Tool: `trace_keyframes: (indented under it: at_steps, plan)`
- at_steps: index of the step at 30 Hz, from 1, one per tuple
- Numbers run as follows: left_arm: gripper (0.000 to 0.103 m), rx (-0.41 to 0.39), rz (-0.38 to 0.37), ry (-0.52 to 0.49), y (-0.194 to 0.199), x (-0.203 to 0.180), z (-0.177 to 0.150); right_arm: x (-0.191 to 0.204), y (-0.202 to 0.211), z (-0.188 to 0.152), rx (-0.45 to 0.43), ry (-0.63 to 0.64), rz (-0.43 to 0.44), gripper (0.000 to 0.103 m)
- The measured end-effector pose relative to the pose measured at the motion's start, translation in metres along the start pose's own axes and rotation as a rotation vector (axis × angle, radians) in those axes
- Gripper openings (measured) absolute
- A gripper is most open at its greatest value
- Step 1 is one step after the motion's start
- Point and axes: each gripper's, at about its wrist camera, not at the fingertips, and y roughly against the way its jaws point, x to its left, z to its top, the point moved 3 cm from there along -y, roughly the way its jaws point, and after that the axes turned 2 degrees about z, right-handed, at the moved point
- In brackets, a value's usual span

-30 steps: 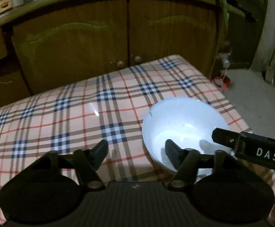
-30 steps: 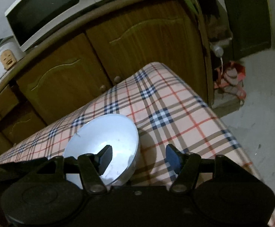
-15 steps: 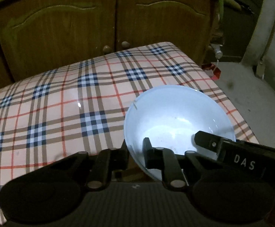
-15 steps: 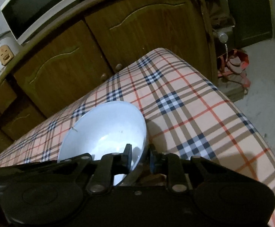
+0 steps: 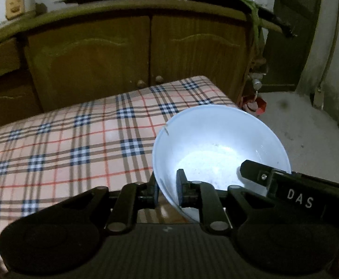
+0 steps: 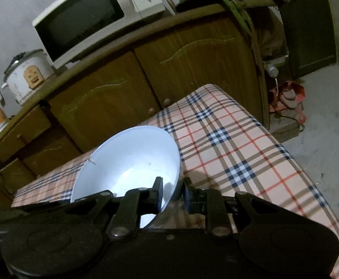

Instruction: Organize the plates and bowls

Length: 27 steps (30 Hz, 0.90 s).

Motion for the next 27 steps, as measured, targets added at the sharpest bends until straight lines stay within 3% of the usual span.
trace_keyframes:
  at_steps: [15,27]
  plan:
    - [0.016,-0.071,0.045,0.002,0.093,-0.013,-0.035,0.037,0.108,-0.034,-0.055,0.045,0.029,0.025]
    - [0.017,-0.114,0.073,-0.019,0.134,-0.017,-0.065,0.053,0.153,-0.064,-0.072,0.068,0.040,0.025]
